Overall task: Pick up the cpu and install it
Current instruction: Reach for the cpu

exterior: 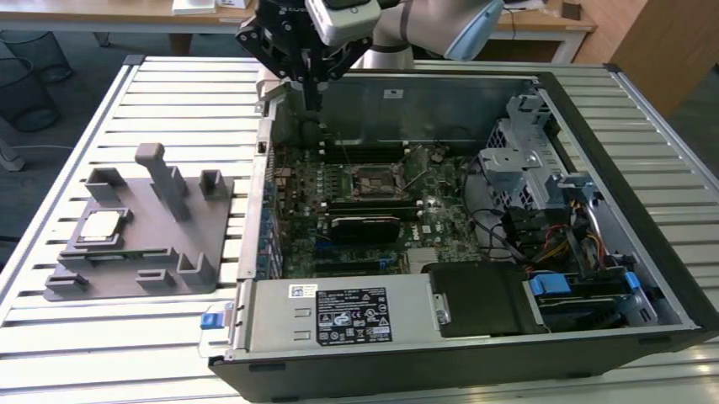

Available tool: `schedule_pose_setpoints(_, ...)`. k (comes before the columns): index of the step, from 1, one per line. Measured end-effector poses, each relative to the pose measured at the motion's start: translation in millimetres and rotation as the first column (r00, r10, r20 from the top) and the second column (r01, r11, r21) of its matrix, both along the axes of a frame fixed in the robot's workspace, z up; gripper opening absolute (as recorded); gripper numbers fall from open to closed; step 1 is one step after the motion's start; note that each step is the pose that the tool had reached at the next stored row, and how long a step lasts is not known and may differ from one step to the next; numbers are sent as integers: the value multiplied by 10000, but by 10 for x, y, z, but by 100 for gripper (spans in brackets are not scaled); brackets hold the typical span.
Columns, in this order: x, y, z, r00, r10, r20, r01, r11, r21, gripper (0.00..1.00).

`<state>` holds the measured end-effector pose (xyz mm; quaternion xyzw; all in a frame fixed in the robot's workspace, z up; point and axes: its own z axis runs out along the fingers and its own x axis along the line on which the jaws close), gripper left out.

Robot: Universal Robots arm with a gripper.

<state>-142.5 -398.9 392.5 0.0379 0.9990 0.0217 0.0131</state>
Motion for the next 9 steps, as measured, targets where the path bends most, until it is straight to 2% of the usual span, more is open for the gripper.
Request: schedule_pose_setpoints(9,-31,0,-1,10000,0,0,0,10000,-1,11)
